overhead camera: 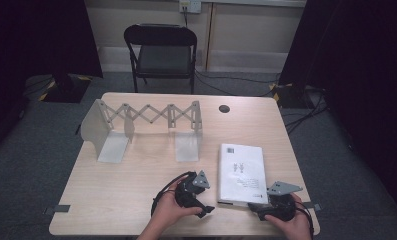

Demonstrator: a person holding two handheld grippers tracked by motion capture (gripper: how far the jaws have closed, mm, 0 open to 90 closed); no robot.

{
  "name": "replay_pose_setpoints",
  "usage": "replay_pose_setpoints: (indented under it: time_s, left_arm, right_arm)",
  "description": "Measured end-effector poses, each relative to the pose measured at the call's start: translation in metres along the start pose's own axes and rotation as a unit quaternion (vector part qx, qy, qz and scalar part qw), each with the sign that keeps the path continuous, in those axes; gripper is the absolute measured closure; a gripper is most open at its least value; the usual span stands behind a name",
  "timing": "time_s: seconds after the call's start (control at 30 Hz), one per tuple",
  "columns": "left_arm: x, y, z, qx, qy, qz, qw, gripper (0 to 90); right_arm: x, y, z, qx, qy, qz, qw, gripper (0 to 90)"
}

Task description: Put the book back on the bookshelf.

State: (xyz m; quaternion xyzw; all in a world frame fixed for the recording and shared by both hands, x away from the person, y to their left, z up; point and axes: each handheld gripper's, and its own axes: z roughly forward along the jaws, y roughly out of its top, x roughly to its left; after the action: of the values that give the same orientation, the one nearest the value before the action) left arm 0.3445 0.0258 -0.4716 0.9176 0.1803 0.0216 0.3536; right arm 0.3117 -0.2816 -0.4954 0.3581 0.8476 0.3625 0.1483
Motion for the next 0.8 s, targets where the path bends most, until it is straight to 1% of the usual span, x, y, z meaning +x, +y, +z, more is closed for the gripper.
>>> replay_pose_setpoints:
  time_s: [0.03, 0.07, 0.13, 0.17, 0.2, 0.23, 0.27, 0.3, 0.37, 0.4, 0.53, 0.57, 0.6, 0.63, 0.67, 0.7, 0.73, 0.8]
  left_arm:
    - [0.0, 0.0, 0.0, 0.0, 0.0, 0.0, 1.0, 17.2]
    - [0.0, 0.002, 0.002, 0.0, -0.001, 0.005, 1.0, 17.4]
    - [0.0, 0.002, 0.003, -0.001, -0.001, 0.004, 1.0, 17.4]
    - [0.001, 0.004, 0.005, 0.003, 0.002, 0.006, 1.0, 17.4]
    - [0.001, 0.004, 0.006, 0.0, 0.005, 0.001, 1.0, 17.5]
    - [0.003, 0.005, 0.006, 0.004, 0.005, 0.002, 1.0, 17.7]
    - [0.003, 0.005, 0.008, -0.002, 0.007, -0.004, 1.0, 17.9]
    - [0.005, 0.005, 0.009, 0.005, 0.011, 0.001, 0.9999, 18.1]
    - [0.006, 0.006, 0.012, 0.01, 0.013, 0.0, 0.9999, 18.3]
    - [0.007, 0.006, 0.014, 0.009, 0.015, -0.007, 0.9998, 18.6]
    - [0.009, 0.006, 0.016, 0.017, 0.019, -0.003, 0.9997, 19.6]
    - [0.008, 0.006, 0.016, 0.016, 0.022, -0.005, 0.9996, 19.8]
    - [0.008, 0.006, 0.016, 0.016, 0.022, -0.005, 0.9996, 19.9]
    - [0.009, 0.006, 0.015, 0.014, 0.029, -0.003, 0.9995, 19.9]
    - [0.009, 0.006, 0.014, 0.011, 0.027, -0.006, 0.9995, 19.9]
    - [0.009, 0.007, 0.013, 0.011, 0.029, -0.002, 0.9995, 20.0]
    - [0.009, 0.007, 0.013, 0.008, 0.033, -0.003, 0.9994, 20.8]
    - [0.009, 0.008, 0.013, 0.004, 0.038, -0.006, 0.9993, 21.6]
  right_arm:
    - [0.0, 0.0, 0.0, 0.0, 0.0, 0.0, 1.0, 20.3]
    - [0.002, 0.002, 0.002, -0.001, -0.007, 0.006, 1.0, 20.3]
    - [0.004, 0.004, 0.005, -0.002, -0.011, 0.009, 0.9999, 20.3]
    - [0.005, 0.005, 0.006, -0.001, -0.013, 0.012, 0.9998, 20.4]
    - [0.005, 0.007, 0.008, 0.0, -0.015, 0.013, 0.9998, 20.4]
    - [0.006, 0.008, 0.009, 0.001, -0.018, 0.014, 0.9997, 20.4]
    - [0.006, 0.01, 0.01, 0.0, -0.021, 0.016, 0.9997, 20.4]
    - [0.006, 0.011, 0.011, 0.003, -0.02, 0.017, 0.9997, 20.3]
    - [0.005, 0.015, 0.014, 0.008, -0.021, 0.02, 0.9996, 20.3]
    - [0.005, 0.016, 0.016, 0.007, -0.02, 0.021, 0.9996, 20.2]
    - [0.004, 0.014, 0.018, -0.008, -0.021, 0.018, 0.9996, 20.8]
    - [0.004, 0.012, 0.017, -0.015, -0.02, 0.016, 0.9996, 22.1]
    - [0.004, 0.011, 0.015, -0.015, -0.021, 0.017, 0.9995, 26.0]
    - [0.005, 0.011, 0.013, -0.01, -0.022, 0.017, 0.9996, 29.5]
    - [0.006, 0.01, 0.01, -0.007, -0.02, 0.014, 0.9997, 31.9]
    - [0.006, 0.009, 0.008, -0.007, -0.018, 0.013, 0.9997, 35.3]
    - [0.005, 0.007, 0.007, -0.011, -0.016, 0.013, 0.9997, 39.9]
    - [0.003, 0.007, 0.005, -0.011, -0.011, 0.012, 0.9998, 41.3]
